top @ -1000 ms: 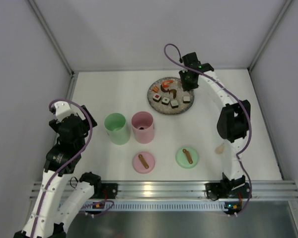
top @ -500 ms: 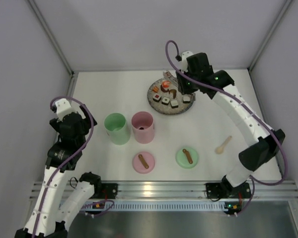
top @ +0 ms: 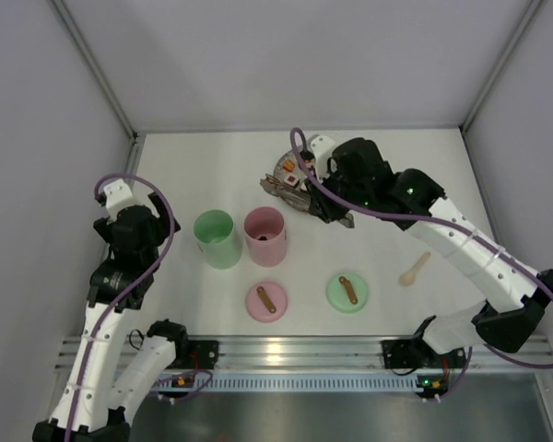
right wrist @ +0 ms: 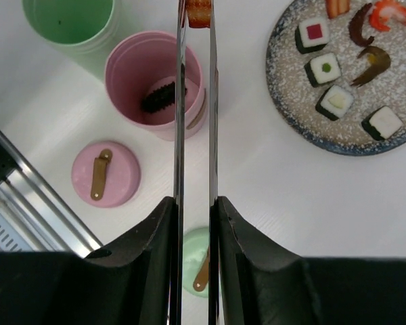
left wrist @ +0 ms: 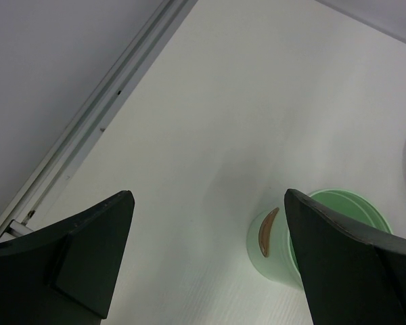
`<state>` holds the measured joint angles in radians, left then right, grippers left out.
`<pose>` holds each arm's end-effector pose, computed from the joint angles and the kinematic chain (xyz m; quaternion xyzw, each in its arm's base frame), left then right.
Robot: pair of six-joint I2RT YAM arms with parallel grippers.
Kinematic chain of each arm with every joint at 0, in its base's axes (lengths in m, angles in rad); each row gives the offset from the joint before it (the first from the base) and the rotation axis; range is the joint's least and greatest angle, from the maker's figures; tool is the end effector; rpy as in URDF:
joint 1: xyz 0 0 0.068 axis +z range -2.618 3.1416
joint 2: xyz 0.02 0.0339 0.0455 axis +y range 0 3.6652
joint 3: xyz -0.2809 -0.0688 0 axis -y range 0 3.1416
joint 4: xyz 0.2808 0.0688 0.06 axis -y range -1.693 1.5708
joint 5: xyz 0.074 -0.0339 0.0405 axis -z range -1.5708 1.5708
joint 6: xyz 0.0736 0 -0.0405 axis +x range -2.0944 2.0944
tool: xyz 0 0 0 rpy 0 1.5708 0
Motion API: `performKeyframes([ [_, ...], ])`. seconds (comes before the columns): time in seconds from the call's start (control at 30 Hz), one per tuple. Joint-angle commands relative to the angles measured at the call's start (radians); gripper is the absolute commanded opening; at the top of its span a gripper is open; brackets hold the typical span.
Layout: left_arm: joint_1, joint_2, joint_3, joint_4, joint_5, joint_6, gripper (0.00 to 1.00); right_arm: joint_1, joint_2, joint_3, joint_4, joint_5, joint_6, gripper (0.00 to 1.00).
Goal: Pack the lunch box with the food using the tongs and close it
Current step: Place the fake food in the packing box.
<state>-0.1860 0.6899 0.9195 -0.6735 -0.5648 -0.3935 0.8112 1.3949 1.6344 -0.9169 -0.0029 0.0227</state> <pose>0.1902 0.0043 0.3561 -0.2321 0.7922 0.0792 0.5589 0.2370 0.2499 0.4225 -0.3470 0.8324 0.1761 0.3944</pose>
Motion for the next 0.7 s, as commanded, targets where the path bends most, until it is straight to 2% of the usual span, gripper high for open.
performKeyframes([
  [0.0, 0.005, -0.001, 0.019, 0.035, 0.011, -0.002, 0.99, 0.046, -0.042, -0.036, 0.004, -0.022, 0.011, 0.17],
  [0.3, 0.005, -0.006, 0.016, 0.035, 0.019, 0.001, 0.99, 0.108, -0.057, -0.099, 0.001, -0.012, 0.042, 0.18],
  [0.4, 0.005, -0.01, 0.015, 0.035, 0.022, 0.004, 0.99, 0.112, -0.057, -0.1, -0.003, -0.012, 0.042, 0.24],
  [0.43, 0.005, -0.01, 0.015, 0.035, 0.022, 0.004, 0.99, 0.114, -0.059, -0.1, -0.002, -0.012, 0.042, 0.32],
  [0.53, 0.005, -0.018, 0.013, 0.037, 0.026, 0.007, 0.99, 0.114, -0.062, -0.104, -0.007, -0.009, 0.033, 0.4],
  [0.67, 0.005, -0.018, 0.013, 0.037, 0.036, 0.01, 0.99, 0.112, -0.066, -0.105, -0.01, -0.006, 0.029, 0.44],
])
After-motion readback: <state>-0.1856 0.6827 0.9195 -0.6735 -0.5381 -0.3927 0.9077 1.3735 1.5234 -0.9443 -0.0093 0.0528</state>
